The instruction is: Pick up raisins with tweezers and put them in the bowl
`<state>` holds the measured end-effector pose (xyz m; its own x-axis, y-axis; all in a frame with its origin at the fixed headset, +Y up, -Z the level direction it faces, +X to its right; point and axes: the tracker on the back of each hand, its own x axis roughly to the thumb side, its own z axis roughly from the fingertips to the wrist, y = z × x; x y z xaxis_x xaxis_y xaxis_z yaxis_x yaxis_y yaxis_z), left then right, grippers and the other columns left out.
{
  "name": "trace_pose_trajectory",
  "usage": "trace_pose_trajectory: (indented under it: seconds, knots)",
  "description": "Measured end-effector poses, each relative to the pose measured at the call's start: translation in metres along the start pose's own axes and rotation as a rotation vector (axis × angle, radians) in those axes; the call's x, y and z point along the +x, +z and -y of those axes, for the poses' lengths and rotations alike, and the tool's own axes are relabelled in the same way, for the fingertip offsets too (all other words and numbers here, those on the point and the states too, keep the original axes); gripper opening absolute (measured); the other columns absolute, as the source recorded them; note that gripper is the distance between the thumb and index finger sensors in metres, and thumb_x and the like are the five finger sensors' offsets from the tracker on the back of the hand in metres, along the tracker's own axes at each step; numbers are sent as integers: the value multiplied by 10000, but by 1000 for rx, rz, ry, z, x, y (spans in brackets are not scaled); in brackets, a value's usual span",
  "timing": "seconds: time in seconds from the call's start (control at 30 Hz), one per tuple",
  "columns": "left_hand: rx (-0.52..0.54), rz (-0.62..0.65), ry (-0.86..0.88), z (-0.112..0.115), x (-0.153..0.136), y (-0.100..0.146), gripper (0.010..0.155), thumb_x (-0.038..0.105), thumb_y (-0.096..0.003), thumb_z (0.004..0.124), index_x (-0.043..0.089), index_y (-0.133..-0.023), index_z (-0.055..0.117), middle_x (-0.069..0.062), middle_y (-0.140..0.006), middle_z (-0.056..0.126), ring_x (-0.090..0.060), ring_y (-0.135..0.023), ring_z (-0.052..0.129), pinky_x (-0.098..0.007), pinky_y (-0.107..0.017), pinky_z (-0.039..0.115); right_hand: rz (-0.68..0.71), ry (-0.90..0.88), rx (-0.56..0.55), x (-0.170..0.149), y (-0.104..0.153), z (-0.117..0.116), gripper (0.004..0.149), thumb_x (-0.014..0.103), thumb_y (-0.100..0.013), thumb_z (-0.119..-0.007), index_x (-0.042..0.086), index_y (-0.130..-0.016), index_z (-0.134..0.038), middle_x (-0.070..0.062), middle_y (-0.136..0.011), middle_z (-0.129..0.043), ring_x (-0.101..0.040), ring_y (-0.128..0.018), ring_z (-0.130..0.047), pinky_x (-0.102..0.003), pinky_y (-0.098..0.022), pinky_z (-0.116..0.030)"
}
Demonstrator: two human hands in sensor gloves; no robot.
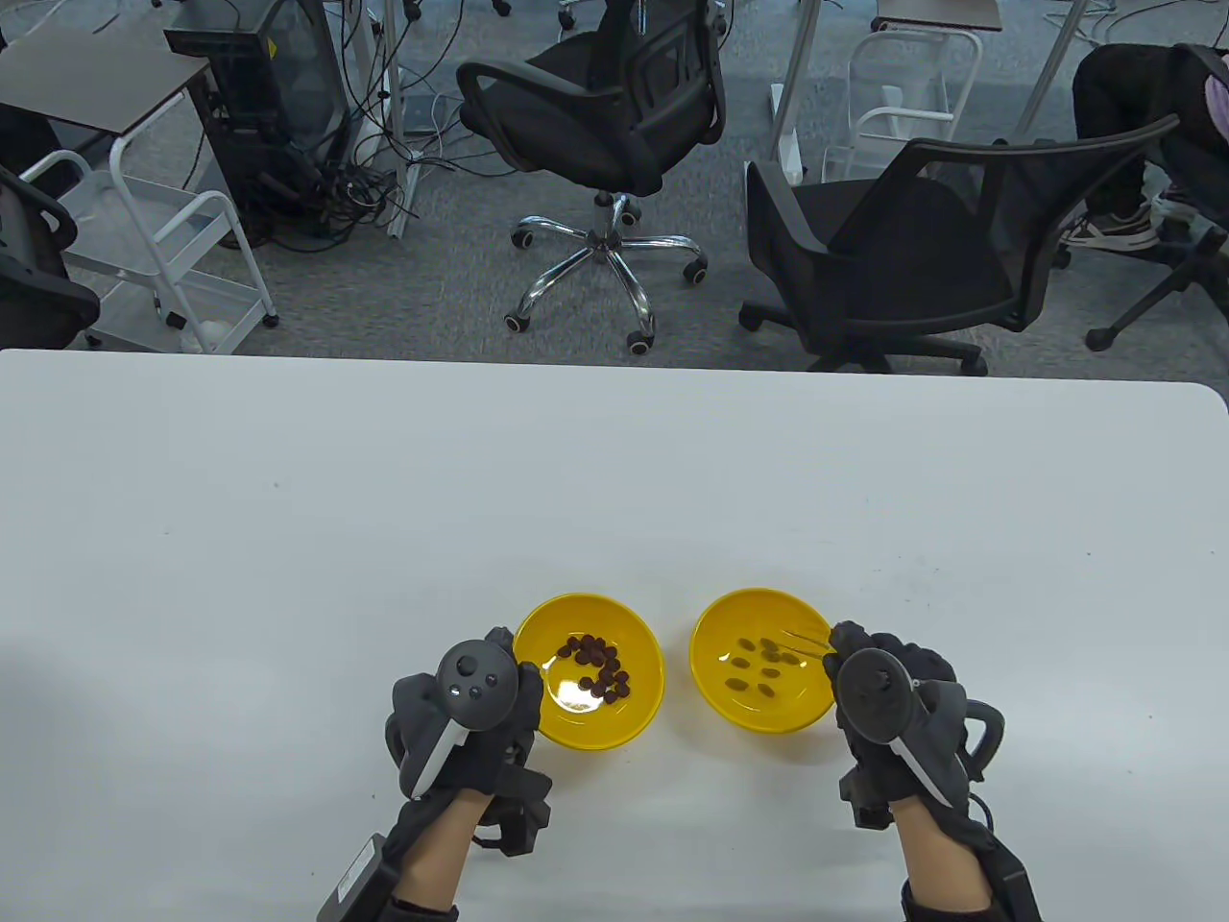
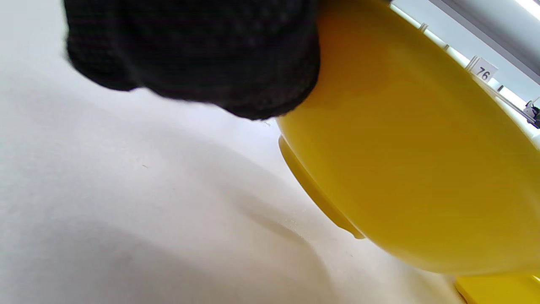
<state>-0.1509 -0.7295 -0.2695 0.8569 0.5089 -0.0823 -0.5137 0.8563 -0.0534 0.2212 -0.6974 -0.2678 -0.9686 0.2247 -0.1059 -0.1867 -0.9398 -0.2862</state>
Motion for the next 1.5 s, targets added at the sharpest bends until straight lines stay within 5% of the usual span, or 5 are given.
trace_pose_trajectory:
  seconds: [0.8, 1.17, 1.5]
  knots:
    - [19, -185, -25, -7, -44, -19, 590, 319, -547, 617, -77, -981, 564, -57, -434, 1013, -71, -152, 999, -392, -353, 894, -128, -99, 15, -28, -9, -3, 464, 321, -435, -773, 125, -840, -886, -36, -635, -894, -196, -445, -950, -559, -613, -642]
    - [-148, -280, -182, -2, -50, -25, 610, 329, -566, 589, -71, -1016, 489, -63, -578, 990, -113, -282, 1021, -432, -434, 856, -140, -98, 27, -29, -9, -2, 464, 318, -437, -771, 123, -842, -886, -38, -639, -896, -195, -452, -952, -560, -610, -645]
    - [-104, -275, -172, -3, -50, -23, 638, 361, -568, 586, -50, -1038, 457, -111, -683, 965, -166, -401, 1035, -474, -498, 817, -145, -110, 31, -31, -10, -1, 466, 310, -438, -769, 122, -849, -881, -40, -646, -896, -195, -461, -955, -561, -611, -645]
